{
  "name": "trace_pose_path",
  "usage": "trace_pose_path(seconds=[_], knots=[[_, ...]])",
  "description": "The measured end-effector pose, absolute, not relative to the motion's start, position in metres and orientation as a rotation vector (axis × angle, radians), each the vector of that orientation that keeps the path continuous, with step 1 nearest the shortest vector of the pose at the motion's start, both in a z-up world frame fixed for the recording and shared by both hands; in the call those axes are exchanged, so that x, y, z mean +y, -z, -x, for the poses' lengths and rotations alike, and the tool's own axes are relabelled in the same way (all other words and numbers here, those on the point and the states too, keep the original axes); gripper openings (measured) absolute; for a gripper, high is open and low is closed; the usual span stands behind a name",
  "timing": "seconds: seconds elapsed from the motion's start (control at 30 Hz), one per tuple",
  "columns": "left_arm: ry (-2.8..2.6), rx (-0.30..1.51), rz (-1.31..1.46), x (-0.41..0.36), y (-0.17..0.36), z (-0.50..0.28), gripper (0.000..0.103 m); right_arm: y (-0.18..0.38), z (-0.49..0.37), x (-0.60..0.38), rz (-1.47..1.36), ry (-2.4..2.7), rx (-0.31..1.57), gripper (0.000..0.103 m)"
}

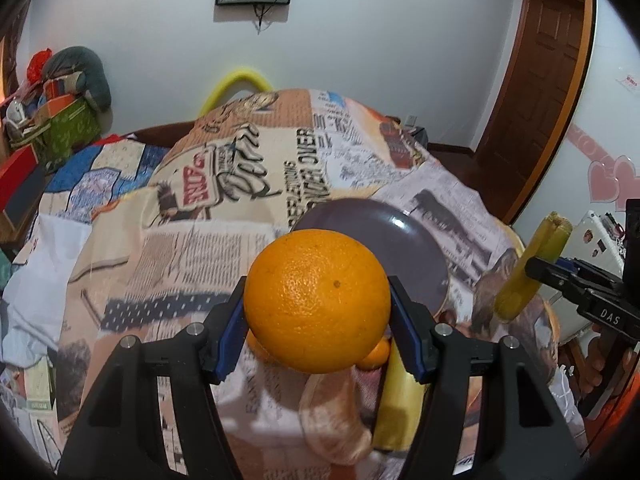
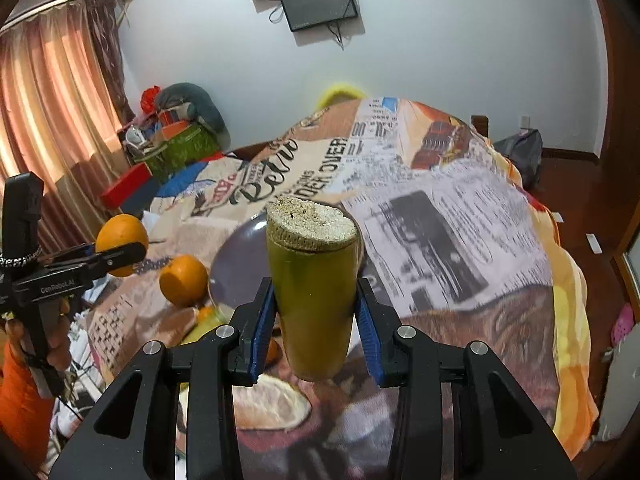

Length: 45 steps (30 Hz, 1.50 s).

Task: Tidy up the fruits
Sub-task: 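Lift the orange with the left tool while the right tool carries the cylinder toward the plate, then lower the orange onto the grey plate with the left tool while the right tool sets the cylinder down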

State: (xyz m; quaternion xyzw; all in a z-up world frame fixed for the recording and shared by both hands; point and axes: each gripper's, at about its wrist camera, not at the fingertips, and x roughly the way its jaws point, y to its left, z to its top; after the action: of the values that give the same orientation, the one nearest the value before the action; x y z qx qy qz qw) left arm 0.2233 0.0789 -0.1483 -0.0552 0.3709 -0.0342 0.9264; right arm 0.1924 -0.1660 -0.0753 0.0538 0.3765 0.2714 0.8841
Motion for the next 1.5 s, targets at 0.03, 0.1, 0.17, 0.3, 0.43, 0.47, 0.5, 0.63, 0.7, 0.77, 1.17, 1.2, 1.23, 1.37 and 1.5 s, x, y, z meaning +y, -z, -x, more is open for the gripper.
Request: trace_pose_path(seconds=[0.03, 0.1, 0.17, 0.3, 0.43, 0.47, 0.5, 0.63, 0.7, 0.77, 1.17, 1.2, 1.23, 1.37, 1.5], knots=[[0.073, 0.754, 0.117, 0.079, 0.147, -0.226, 0.064, 0.075, -0.195, -0.165, -0.114, -0.566, 0.781, 0.036], [0.078, 0.743, 0.121, 0.076, 0.144, -0.231, 0.064, 0.075, -0.199, -0.162, -0.116, -0.567, 0.777, 0.036], [0.078, 0.734, 0.121, 0.074, 0.141, -0.238, 0.064, 0.076, -0.204, -0.158, -0.11, -0.568, 0.774, 0.036], [0.079, 0.728, 0.12, 0.071, 0.141, -0.25, 0.064, 0.076, -0.212, -0.148, -0.097, -0.573, 0.771, 0.036], [0.077, 0.733, 0.115, 0.07, 0.146, -0.263, 0.064, 0.078, -0.221, -0.142, -0.083, -0.583, 0.771, 0.036], [0.076, 0.736, 0.113, 0.069, 0.148, -0.266, 0.064, 0.079, -0.223, -0.139, -0.079, -0.585, 0.773, 0.036], [0.076, 0.74, 0.111, 0.069, 0.15, -0.269, 0.064, 0.08, -0.226, -0.138, -0.076, -0.588, 0.776, 0.036], [0.069, 0.757, 0.099, 0.068, 0.159, -0.28, 0.064, 0.085, -0.234, -0.131, -0.064, -0.596, 0.793, 0.036], [0.068, 0.764, 0.099, 0.068, 0.163, -0.284, 0.064, 0.09, -0.238, -0.128, -0.057, -0.599, 0.805, 0.036], [0.069, 0.775, 0.101, 0.069, 0.168, -0.29, 0.064, 0.094, -0.243, -0.125, -0.051, -0.602, 0.819, 0.036], [0.078, 0.844, 0.095, 0.071, 0.198, -0.322, 0.064, 0.114, -0.268, -0.108, -0.029, -0.622, 0.864, 0.036], [0.079, 0.849, 0.094, 0.07, 0.2, -0.323, 0.064, 0.115, -0.27, -0.106, -0.029, -0.623, 0.865, 0.036], [0.082, 0.854, 0.092, 0.07, 0.202, -0.325, 0.064, 0.115, -0.272, -0.105, -0.029, -0.625, 0.867, 0.036], [0.087, 0.875, 0.092, 0.07, 0.209, -0.333, 0.064, 0.121, -0.281, -0.097, -0.028, -0.631, 0.879, 0.036], [0.086, 0.894, 0.095, 0.07, 0.214, -0.34, 0.064, 0.128, -0.288, -0.092, -0.016, -0.628, 0.9, 0.036]])
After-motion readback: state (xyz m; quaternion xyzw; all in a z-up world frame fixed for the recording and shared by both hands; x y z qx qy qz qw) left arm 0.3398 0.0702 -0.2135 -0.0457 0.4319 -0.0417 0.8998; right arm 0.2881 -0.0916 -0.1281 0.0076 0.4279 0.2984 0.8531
